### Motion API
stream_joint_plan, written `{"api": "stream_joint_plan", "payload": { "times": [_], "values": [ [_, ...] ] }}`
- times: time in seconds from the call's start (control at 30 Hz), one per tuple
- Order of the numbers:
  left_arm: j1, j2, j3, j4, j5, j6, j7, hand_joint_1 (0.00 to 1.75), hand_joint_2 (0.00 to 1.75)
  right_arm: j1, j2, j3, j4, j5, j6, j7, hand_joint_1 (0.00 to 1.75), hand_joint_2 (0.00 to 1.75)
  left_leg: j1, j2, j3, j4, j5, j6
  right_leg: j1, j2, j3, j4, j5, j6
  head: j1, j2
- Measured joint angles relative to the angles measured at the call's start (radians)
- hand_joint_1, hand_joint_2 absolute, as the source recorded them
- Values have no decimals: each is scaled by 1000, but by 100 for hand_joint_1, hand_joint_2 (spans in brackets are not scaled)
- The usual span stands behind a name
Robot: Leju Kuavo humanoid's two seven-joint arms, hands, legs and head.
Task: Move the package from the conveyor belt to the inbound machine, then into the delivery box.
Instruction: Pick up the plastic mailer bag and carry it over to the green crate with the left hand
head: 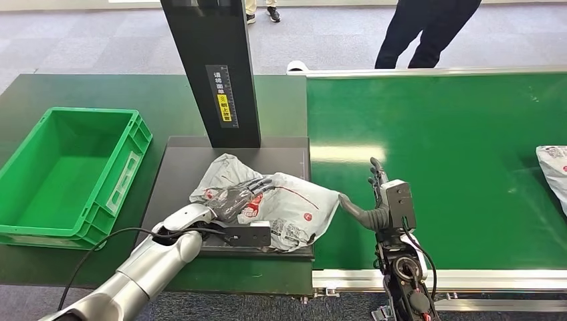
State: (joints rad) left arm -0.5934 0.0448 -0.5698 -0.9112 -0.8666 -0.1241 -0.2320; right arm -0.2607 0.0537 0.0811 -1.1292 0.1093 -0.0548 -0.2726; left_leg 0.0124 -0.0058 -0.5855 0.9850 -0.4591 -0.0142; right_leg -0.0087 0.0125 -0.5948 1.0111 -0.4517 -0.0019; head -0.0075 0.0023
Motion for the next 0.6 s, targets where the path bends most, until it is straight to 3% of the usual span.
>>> {"api": "stream_joint_plan", "payload": {
  "times": [0.03,0.13,0.17,0.3,0.6],
  "values": [
    [-8,-4,-3,13,-10,16,15,34,175,0,0,0,0,2,1,2,0,175,0,0,0,0,0,0,0,0,0,0,0,0,0,0],
    [-28,-21,-8,55,-54,90,77,163,175,0,4,-3,0,12,2,4,0,175,0,0,2,0,0,0,0,0,2,0,0,0,0,0],
    [-31,-25,-9,68,-69,118,97,172,175,0,6,-4,0,15,2,4,0,175,0,0,2,0,0,0,0,0,2,0,0,0,0,0],
    [-35,-34,-4,98,-105,183,129,175,175,0,12,-9,0,21,2,4,0,175,0,0,2,0,0,0,0,0,2,0,0,0,0,0],
    [-35,-41,21,105,-105,189,68,175,175,0,17,-17,0,24,6,4,0,175,0,0,2,0,0,0,0,0,2,0,0,0,0,0]
  ]
}}
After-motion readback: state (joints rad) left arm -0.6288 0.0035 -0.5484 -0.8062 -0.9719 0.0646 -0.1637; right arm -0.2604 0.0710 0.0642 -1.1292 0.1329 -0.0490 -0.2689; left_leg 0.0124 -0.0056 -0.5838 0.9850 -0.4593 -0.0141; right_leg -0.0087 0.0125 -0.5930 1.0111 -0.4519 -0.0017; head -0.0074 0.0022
